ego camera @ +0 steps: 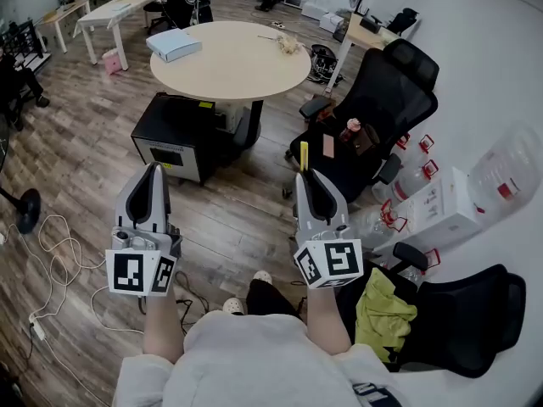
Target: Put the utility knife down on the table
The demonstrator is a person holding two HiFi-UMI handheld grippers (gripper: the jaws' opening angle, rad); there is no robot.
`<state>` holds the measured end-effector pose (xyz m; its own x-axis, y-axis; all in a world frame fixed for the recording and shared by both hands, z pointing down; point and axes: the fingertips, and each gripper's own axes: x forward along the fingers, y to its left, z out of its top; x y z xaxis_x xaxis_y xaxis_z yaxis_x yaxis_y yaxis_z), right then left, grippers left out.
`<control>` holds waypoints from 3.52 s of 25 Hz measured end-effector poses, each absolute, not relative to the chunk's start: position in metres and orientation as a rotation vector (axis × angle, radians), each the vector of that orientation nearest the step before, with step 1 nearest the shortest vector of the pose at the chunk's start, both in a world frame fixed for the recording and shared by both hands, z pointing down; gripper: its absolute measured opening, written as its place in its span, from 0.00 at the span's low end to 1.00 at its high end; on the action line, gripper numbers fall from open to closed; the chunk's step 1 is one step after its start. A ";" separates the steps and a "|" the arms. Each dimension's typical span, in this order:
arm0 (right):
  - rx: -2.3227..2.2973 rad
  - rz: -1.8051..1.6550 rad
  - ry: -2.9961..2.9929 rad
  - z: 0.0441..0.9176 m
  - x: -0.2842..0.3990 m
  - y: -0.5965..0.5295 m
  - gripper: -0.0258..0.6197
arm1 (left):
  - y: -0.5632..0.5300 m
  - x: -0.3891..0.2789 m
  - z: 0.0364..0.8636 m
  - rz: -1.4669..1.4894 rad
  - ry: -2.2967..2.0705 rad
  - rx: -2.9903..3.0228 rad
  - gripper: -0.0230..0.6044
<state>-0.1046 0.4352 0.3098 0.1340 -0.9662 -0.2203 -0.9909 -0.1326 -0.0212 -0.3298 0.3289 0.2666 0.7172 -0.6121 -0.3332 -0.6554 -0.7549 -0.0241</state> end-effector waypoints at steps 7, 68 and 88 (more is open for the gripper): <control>-2.210 0.218 1.974 0.312 -0.081 0.382 0.15 | 0.283 -0.314 0.270 0.471 1.064 -2.775 0.05; -2.133 0.230 1.971 0.296 0.165 -0.102 0.15 | -0.191 -0.066 0.240 0.517 1.061 -2.728 0.05; -2.241 0.121 1.949 0.329 0.176 -0.223 0.15 | -0.316 -0.045 0.275 0.455 0.978 -2.825 0.05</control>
